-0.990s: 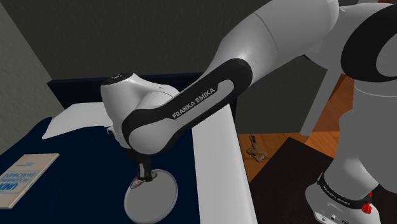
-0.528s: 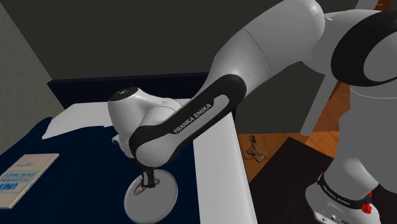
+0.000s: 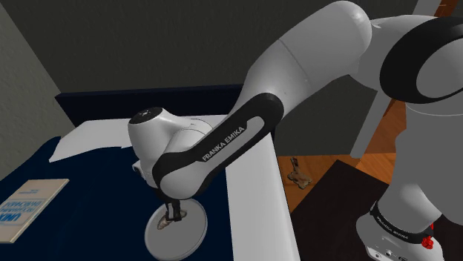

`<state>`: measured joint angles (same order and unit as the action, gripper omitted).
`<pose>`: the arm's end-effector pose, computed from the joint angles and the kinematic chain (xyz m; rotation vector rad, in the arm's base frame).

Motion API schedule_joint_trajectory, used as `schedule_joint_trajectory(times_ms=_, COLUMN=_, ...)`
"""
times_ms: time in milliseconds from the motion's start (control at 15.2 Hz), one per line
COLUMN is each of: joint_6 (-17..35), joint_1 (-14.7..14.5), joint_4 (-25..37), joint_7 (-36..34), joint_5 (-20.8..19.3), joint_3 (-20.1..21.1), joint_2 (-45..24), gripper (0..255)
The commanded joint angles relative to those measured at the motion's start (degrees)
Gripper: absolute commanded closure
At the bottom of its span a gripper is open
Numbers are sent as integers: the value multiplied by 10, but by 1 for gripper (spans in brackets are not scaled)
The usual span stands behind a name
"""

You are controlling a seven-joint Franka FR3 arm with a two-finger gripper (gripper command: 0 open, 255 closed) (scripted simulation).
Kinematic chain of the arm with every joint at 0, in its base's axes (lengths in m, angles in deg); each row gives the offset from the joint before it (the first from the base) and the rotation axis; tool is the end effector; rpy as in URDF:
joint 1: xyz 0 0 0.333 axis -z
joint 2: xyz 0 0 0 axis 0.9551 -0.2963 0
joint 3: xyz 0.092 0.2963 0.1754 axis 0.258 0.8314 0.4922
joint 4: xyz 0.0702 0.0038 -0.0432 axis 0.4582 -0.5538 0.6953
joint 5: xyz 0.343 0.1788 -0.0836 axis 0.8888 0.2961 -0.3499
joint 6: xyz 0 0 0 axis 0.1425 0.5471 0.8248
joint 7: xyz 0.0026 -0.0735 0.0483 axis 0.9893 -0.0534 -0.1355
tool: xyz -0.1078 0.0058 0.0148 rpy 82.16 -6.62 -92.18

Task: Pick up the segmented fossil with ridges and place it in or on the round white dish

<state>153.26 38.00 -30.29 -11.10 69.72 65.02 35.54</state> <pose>0.4712 0.4799 0.3489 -2.6223 -1.5717 -0.0147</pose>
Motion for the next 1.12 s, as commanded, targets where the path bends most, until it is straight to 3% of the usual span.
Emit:
schedule_joint_trajectory(times_ms=0, joint_6=0, joint_1=0, joint_4=0, joint_7=0, joint_5=0, joint_3=0, joint_2=0, gripper=255)
schedule_joint_trajectory(times_ms=66, joint_6=0, joint_1=0, joint_4=0, joint_7=0, joint_5=0, joint_3=0, joint_2=0, gripper=255)
schedule_joint_trajectory(times_ms=132, joint_6=0, joint_1=0, joint_4=0, joint_7=0, joint_5=0, joint_3=0, joint_2=0, gripper=0)
schedule_joint_trajectory(times_ms=462, joint_6=0, joint_1=0, joint_4=0, joint_7=0, joint_5=0, joint_3=0, joint_2=0, gripper=0)
schedule_joint_trajectory(times_ms=726, joint_6=-59, joint_1=6, joint_4=22, joint_7=5, joint_5=8, joint_3=3, joint_2=37, gripper=0)
schedule_joint_trajectory(times_ms=1056, joint_6=-59, joint_1=6, joint_4=22, joint_7=5, joint_5=8, joint_3=3, joint_2=37, gripper=0)
